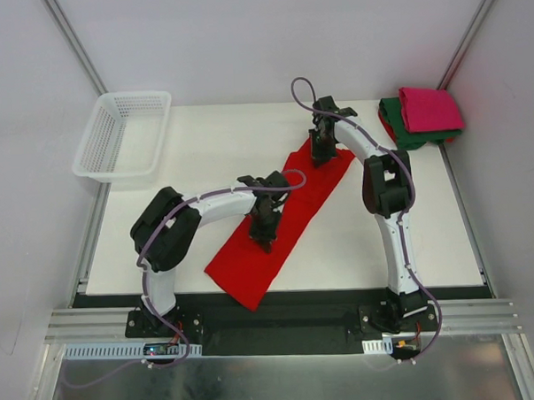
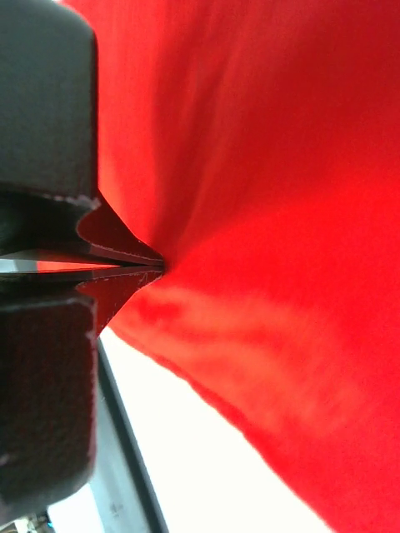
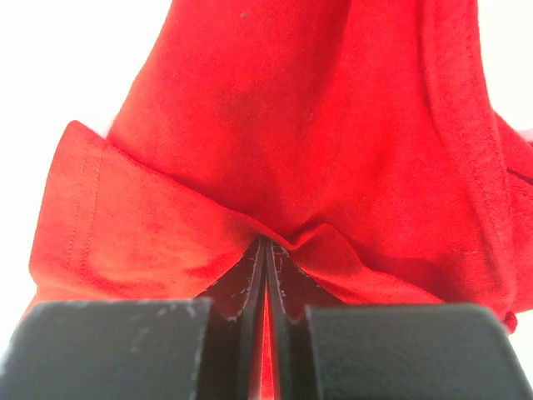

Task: Fold and stack the t-shirts
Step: Rotate the tshirt 90 degrees

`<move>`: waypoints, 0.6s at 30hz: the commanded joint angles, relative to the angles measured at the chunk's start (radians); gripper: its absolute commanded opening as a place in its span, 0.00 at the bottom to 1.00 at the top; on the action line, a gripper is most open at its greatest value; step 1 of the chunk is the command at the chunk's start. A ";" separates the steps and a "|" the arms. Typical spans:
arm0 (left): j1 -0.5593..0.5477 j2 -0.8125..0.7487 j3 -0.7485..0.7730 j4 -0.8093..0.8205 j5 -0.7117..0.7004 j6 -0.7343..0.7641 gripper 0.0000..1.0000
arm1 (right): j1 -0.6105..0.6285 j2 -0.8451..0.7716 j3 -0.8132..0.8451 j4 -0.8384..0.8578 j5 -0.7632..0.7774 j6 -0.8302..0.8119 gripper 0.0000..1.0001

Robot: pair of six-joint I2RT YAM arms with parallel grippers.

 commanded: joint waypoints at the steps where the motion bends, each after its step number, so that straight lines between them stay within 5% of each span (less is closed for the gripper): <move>1: -0.076 -0.035 0.058 -0.042 0.052 -0.084 0.00 | 0.000 0.047 0.020 -0.018 -0.054 -0.004 0.04; 12: -0.217 0.015 0.166 -0.027 0.057 -0.146 0.00 | 0.048 0.078 0.064 -0.052 -0.101 -0.062 0.04; 18: -0.231 -0.077 0.152 -0.024 -0.131 -0.109 0.00 | 0.051 -0.039 -0.047 0.031 -0.037 -0.041 0.05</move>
